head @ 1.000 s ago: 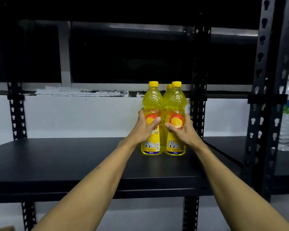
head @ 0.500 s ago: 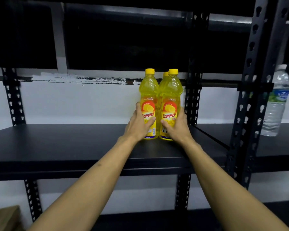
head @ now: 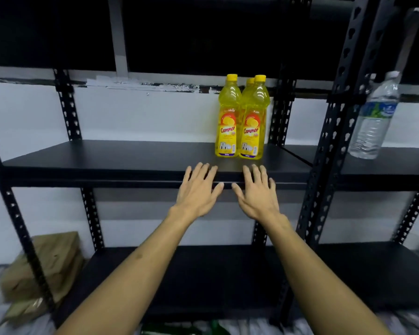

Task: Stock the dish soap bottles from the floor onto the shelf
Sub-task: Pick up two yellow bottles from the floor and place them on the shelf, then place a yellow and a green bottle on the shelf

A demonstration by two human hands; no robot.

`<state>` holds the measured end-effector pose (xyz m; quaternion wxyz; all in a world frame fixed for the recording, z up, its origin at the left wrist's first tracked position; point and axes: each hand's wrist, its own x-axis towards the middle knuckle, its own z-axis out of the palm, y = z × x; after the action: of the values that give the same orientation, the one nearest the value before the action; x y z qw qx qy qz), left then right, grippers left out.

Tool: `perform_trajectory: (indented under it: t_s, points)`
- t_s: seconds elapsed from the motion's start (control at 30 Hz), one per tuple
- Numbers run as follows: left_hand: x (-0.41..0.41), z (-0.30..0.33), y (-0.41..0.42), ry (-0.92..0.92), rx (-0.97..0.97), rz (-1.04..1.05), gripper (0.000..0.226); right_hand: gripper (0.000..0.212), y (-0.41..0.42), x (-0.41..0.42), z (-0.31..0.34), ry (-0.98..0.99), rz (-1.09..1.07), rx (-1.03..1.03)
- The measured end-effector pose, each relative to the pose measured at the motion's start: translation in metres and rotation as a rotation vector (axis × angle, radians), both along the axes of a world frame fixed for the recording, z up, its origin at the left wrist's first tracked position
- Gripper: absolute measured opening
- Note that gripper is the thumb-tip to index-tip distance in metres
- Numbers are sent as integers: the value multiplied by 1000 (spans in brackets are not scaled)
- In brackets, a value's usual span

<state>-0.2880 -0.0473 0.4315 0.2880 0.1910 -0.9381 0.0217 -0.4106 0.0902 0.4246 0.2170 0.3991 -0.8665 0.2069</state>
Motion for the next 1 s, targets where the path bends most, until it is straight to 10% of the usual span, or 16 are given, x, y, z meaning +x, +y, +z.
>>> perform_trajectory:
  t_s: [1.0]
  points:
    - [302, -460, 27, -302, 965, 682, 57, 61, -56, 249, -415, -623, 406, 687]
